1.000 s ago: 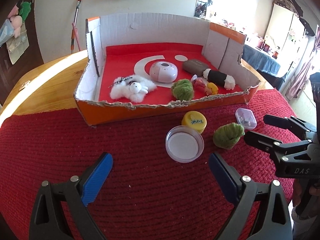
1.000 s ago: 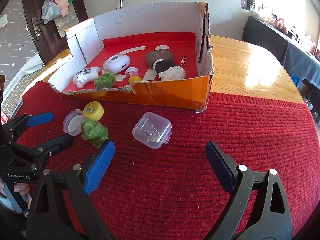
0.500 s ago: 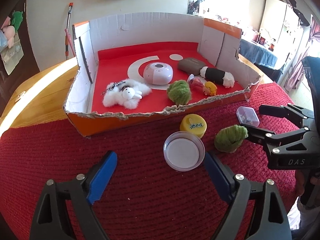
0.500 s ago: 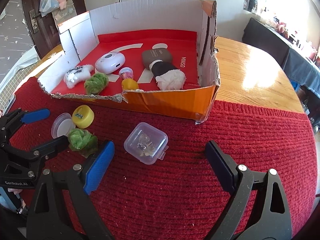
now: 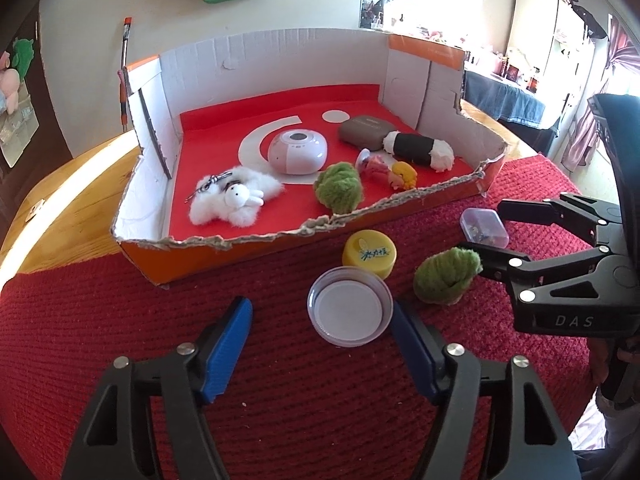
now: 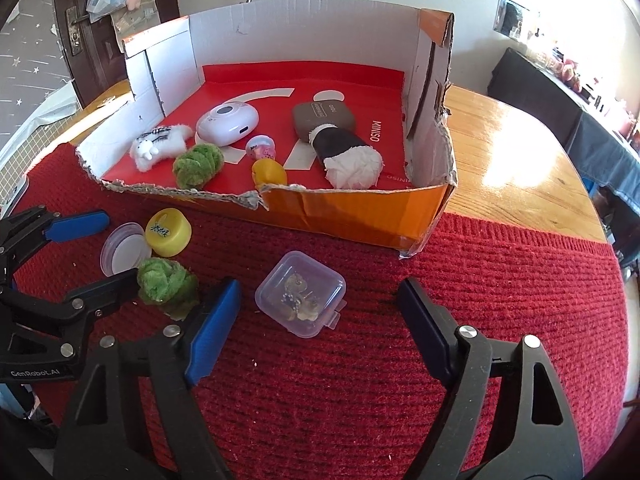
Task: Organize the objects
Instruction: 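Grasp the white round lid with the left gripper while the right grasps the clear plastic box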
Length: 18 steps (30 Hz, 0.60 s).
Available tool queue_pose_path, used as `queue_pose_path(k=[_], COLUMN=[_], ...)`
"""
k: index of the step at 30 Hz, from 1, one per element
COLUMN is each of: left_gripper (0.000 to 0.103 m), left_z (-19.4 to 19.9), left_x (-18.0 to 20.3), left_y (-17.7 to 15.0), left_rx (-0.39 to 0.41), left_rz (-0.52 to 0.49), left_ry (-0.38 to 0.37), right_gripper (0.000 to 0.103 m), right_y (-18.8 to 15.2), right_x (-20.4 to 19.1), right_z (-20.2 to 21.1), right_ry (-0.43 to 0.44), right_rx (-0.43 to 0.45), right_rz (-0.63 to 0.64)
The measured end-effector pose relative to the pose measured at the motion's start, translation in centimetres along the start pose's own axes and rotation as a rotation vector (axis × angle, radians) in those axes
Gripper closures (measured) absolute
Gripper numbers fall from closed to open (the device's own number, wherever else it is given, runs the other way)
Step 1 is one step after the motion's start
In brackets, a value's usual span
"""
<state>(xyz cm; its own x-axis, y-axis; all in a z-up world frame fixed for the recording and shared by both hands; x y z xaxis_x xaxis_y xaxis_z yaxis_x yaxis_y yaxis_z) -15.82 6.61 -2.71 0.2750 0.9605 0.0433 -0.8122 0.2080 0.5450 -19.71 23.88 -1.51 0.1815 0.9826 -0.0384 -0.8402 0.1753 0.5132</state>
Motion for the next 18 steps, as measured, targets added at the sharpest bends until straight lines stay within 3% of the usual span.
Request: queue_pose_path(k=[5, 9, 11, 18], left_gripper=[0.046, 0.059, 0.060, 0.061], left_z=[0.2, 0.3, 0.4, 0.8], left_x=[0.4, 0.9, 1.1, 1.6], left_y=[0.1, 0.0, 0.0, -0.2], left_rx=[0.004, 0.005, 0.007, 0.021], left_rz=[-0.013, -0.026, -0.035, -0.057], left_ry=[-0.015, -0.032, -0.033, -0.016], right_gripper=[0.038, 0.053, 0.062, 0.062], right_y=[0.0, -0.1, -0.1, -0.2], right_x=[-0.2, -0.5, -0.7, -1.2], right_z=[0.3, 0.5, 0.6, 0.9], right_ry=[0.003, 0.005, 0.012, 0.022], right_rx=[0.011, 0.020, 0.025, 0.030], right_rz=[0.010, 0.026, 0.036, 0.058])
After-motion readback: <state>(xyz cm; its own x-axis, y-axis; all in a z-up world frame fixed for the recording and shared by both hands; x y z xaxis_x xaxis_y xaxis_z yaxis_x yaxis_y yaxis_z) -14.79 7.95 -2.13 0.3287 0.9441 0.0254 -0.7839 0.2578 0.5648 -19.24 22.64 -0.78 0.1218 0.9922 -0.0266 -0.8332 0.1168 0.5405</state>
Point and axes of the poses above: each gripper's, at about its wrist camera, not at the fingertips, and z roughly against the way its jaws point, x to its right, y to its top, the point moved 6 cm from there along -z, roughly the way its jaws point, and after that the axes turned 6 degrees about -x, right-handed, at the moved point
